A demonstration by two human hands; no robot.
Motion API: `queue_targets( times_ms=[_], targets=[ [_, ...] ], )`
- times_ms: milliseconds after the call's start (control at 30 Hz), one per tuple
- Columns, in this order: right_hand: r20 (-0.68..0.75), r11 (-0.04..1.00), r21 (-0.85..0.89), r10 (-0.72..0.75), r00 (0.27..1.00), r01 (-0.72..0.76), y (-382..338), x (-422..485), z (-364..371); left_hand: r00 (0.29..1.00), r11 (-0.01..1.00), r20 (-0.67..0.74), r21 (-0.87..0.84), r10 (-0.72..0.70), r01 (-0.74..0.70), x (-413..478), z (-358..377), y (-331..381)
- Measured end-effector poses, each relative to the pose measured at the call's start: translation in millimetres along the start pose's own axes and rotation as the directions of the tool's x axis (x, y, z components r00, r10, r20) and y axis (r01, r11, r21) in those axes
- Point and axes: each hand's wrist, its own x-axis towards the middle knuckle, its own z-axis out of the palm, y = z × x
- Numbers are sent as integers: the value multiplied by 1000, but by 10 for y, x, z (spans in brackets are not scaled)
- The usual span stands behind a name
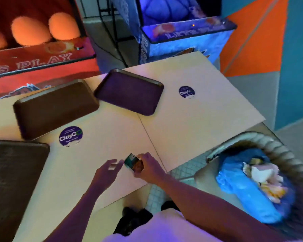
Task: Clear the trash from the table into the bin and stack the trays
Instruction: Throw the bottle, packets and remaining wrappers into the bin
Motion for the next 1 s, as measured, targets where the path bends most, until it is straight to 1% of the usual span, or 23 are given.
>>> queue_targets(
  times_ms=[133, 200, 333, 400, 467, 600, 700, 833, 1000],
  targets=[
    [-45, 997, 75, 31, 999, -27, 406, -166, -232, 984, 982, 177, -187, 2, 31, 168, 544, 402],
    [-53, 994, 103, 51, 997, -46, 641, -240, -346, 978, 973, 207, -227, 5, 43, 243, 768, 546],
    [-96, 968, 222, 136, 986, -112, 1315, -508, -689, 970, 971, 243, -232, -4, 62, 325, 1226, 884],
    [-124, 938, 302, 217, 968, -172, 1712, -691, -883, 966, 978, 257, -203, 3, 51, 346, 1470, 1119],
    [-160, 889, 388, 326, 932, -244, 2084, -882, -1068, 960, 982, 280, -186, 8, 46, 364, 1728, 1359],
    [-219, 746, 545, 566, 795, -382, 2868, -1343, -1446, 932, 993, 361, -118, 23, 21, 420, 2446, 1903],
    [-232, 628, 643, 705, 670, -438, 3404, -1762, -1595, 898, 998, 439, -53, 35, -13, 405, 3097, 2296],
    [-208, 466, 753, 839, 503, -465, 3970, -2328, -1624, 857, 996, 513, 36, 53, -83, 305, 4021, 2764],
    [-175, 308, 842, 933, 315, -444, 4514, -2887, -1666, 786, 991, 617, 119, -22, -66, 98, 5090, 3209]
  ],
)
